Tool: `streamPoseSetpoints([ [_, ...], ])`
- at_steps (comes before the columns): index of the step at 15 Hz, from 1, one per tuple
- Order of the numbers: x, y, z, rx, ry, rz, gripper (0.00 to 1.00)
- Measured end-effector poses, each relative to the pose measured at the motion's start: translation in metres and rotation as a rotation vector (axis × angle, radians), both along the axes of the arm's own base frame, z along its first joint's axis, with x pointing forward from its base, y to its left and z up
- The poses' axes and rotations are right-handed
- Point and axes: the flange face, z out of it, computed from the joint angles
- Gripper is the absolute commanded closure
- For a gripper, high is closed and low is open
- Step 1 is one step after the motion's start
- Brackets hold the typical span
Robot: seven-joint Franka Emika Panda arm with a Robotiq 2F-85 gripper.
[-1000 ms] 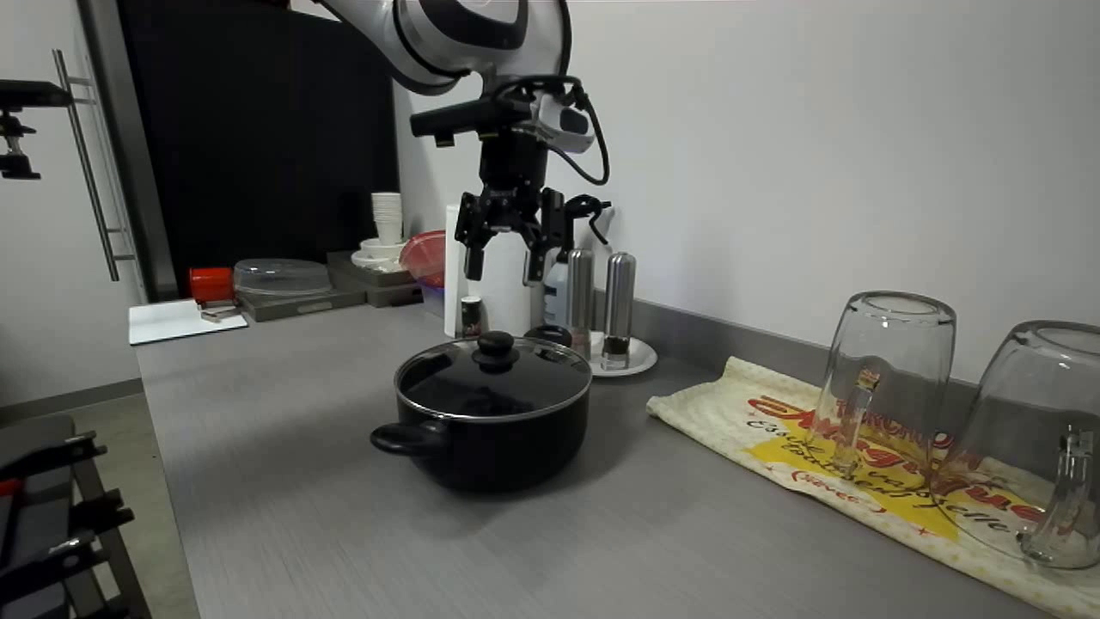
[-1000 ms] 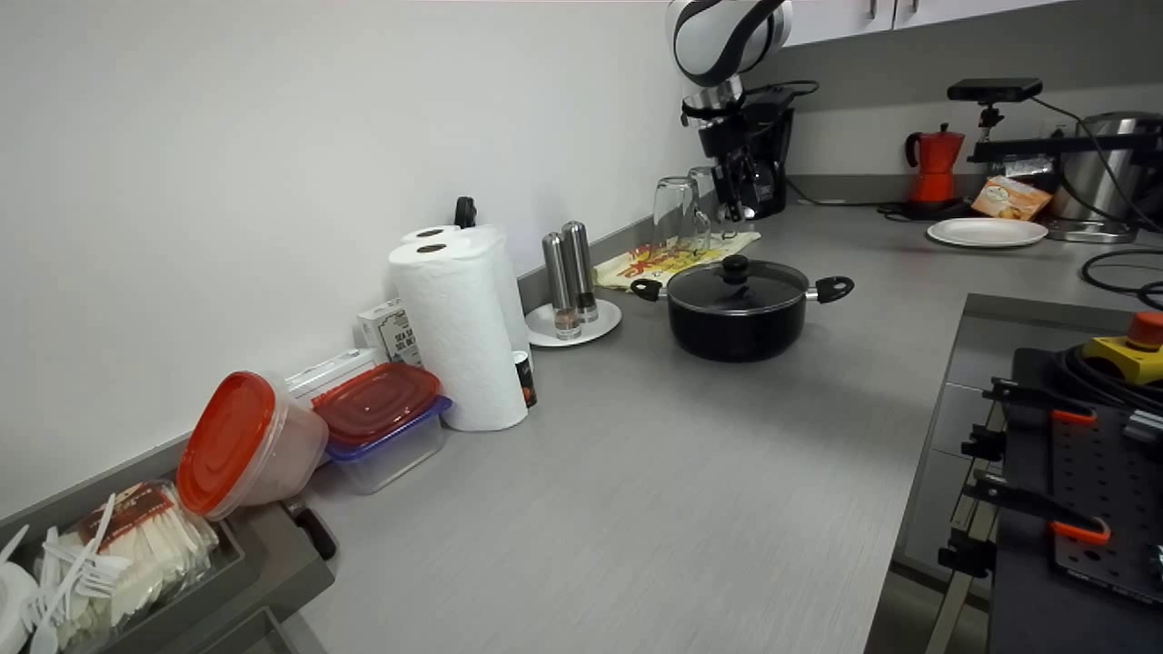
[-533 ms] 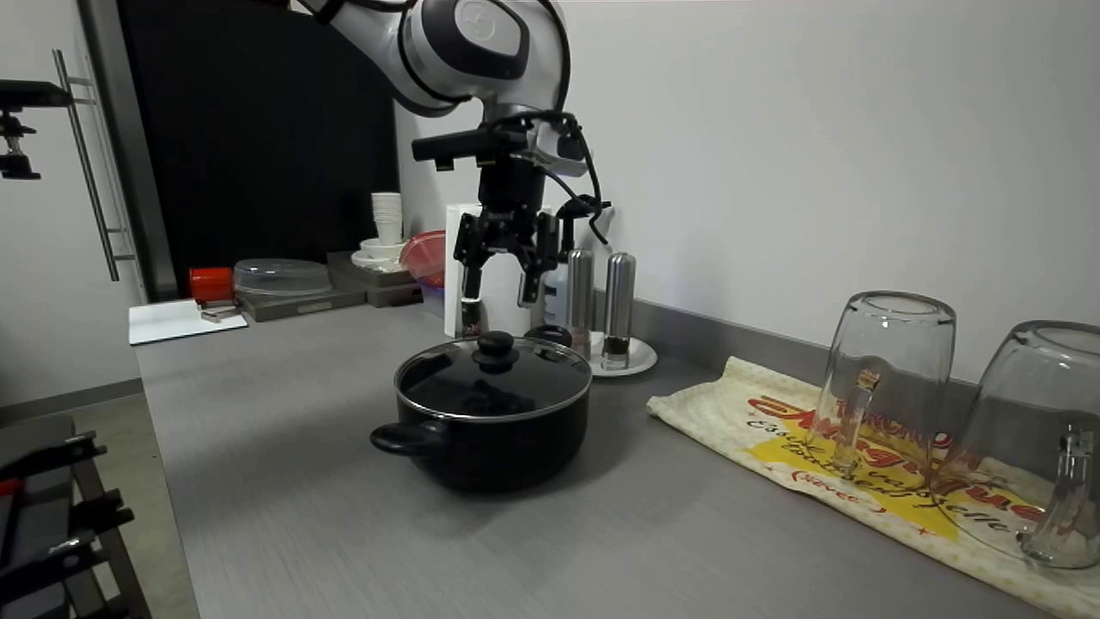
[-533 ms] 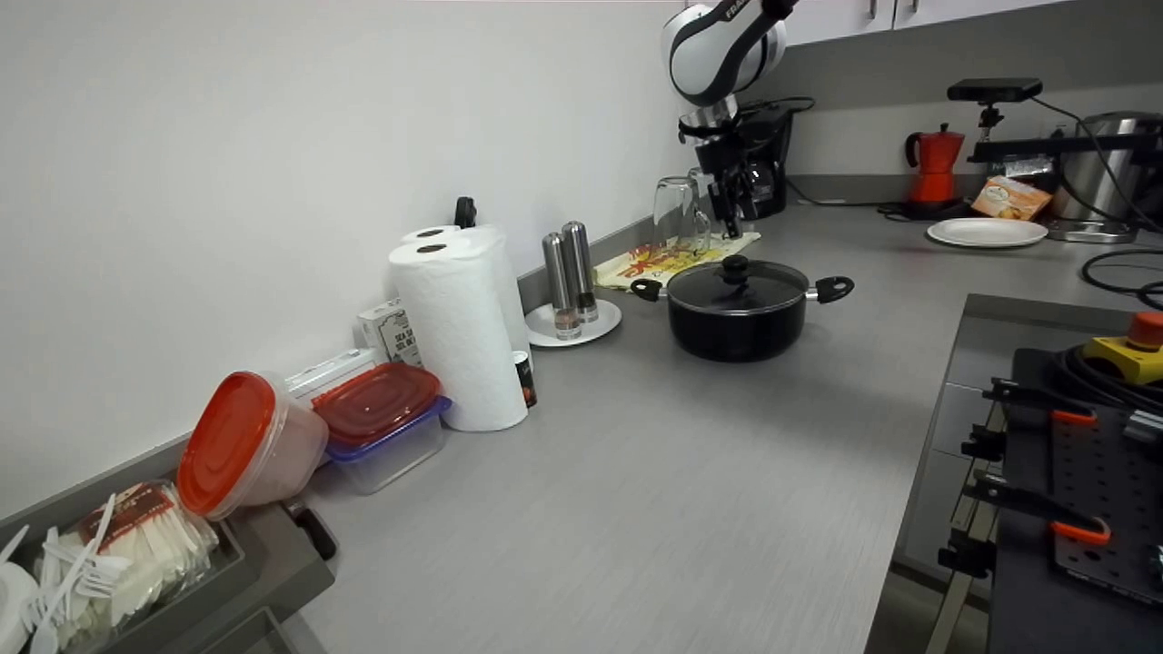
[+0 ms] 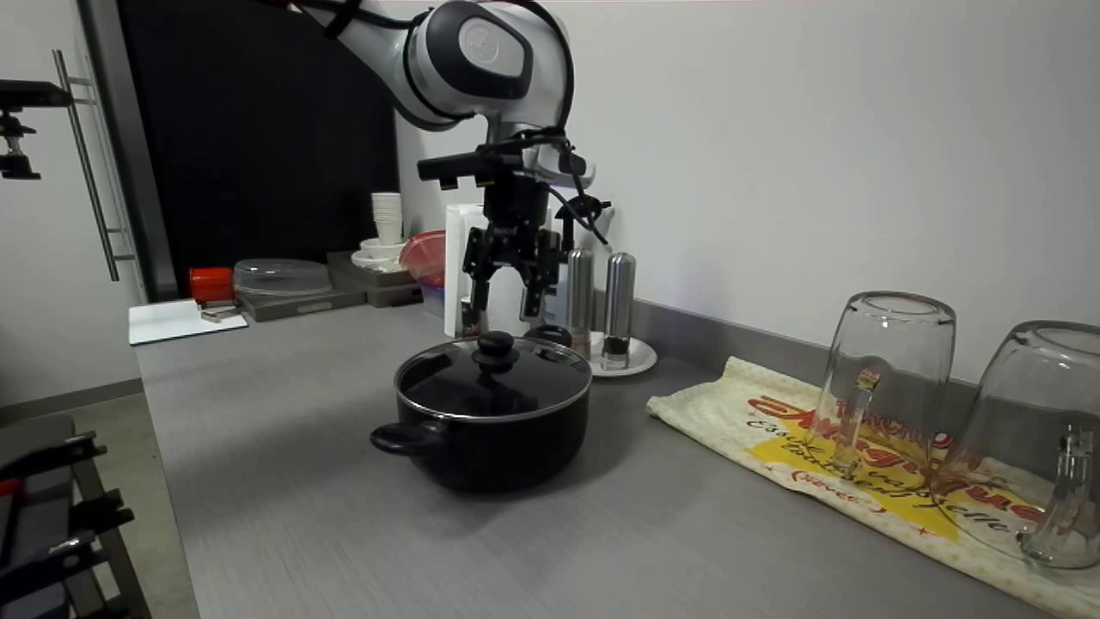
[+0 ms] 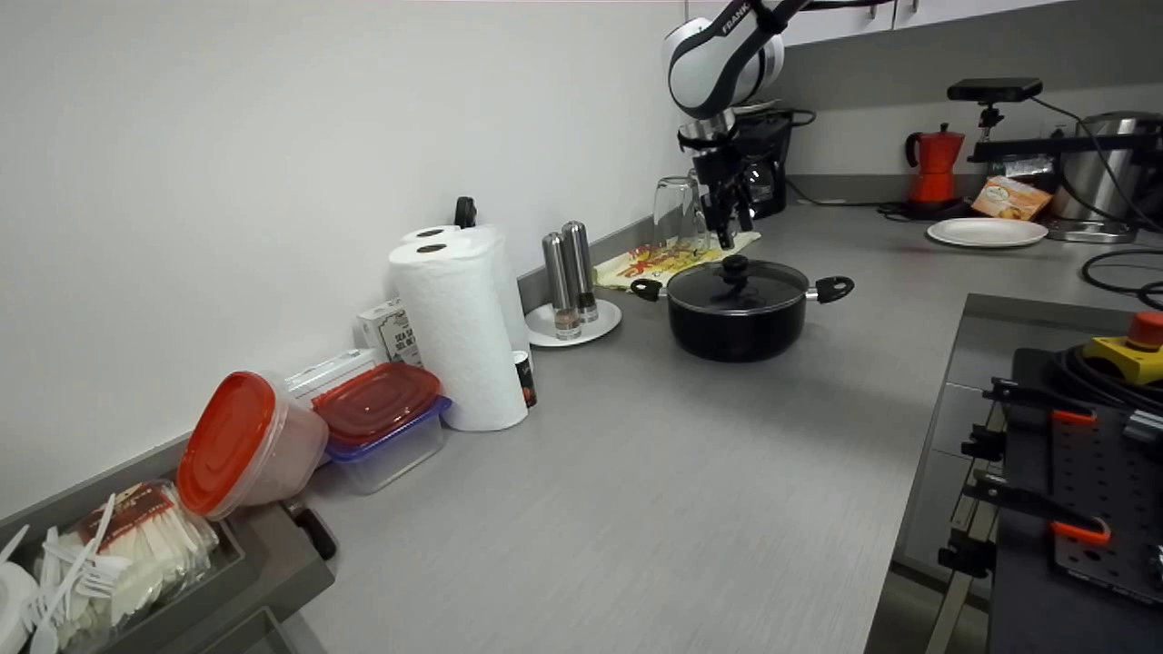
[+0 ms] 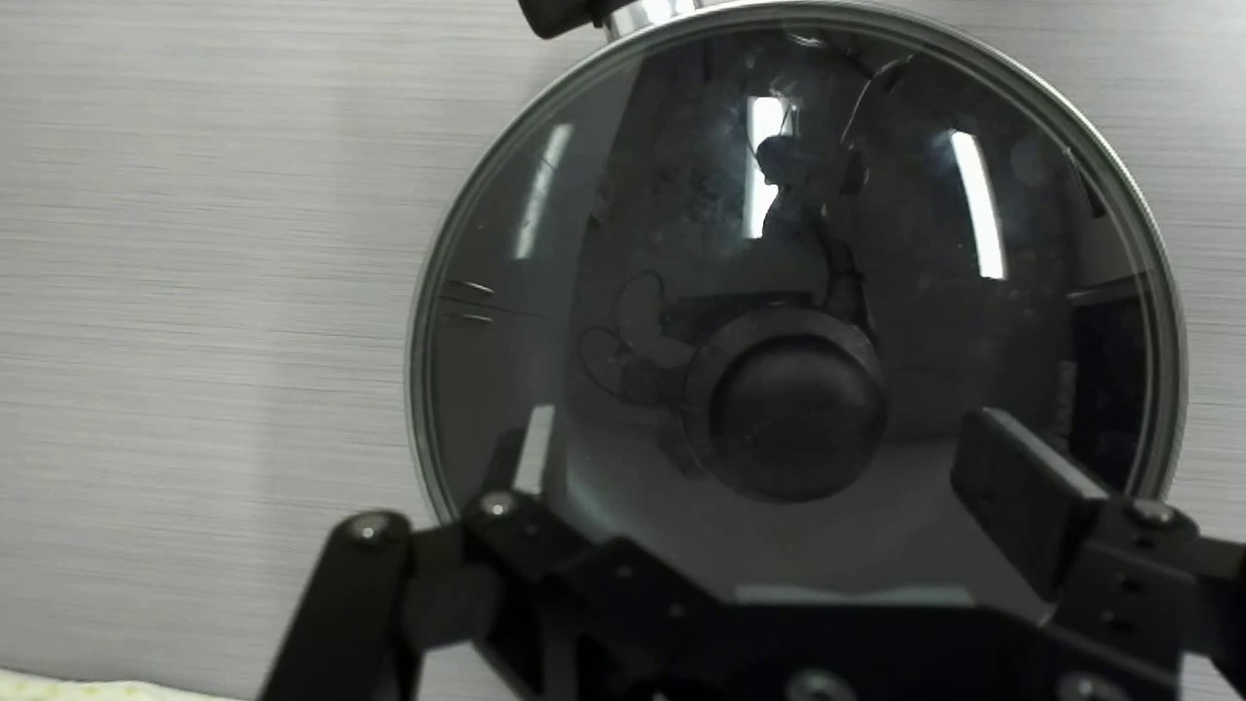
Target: Pick up the lid from the pot and put it on the table.
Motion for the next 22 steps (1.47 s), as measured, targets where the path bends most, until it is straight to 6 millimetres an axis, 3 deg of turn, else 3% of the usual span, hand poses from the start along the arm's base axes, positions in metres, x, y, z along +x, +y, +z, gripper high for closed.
streamPoseSetpoints([
  [21, 0.002, 0.012, -0.031, 0.007, 0.013, -0.047, 0.00],
  [22, 0.001, 0.012, -0.032, 0.007, 0.017, -0.048, 0.25],
])
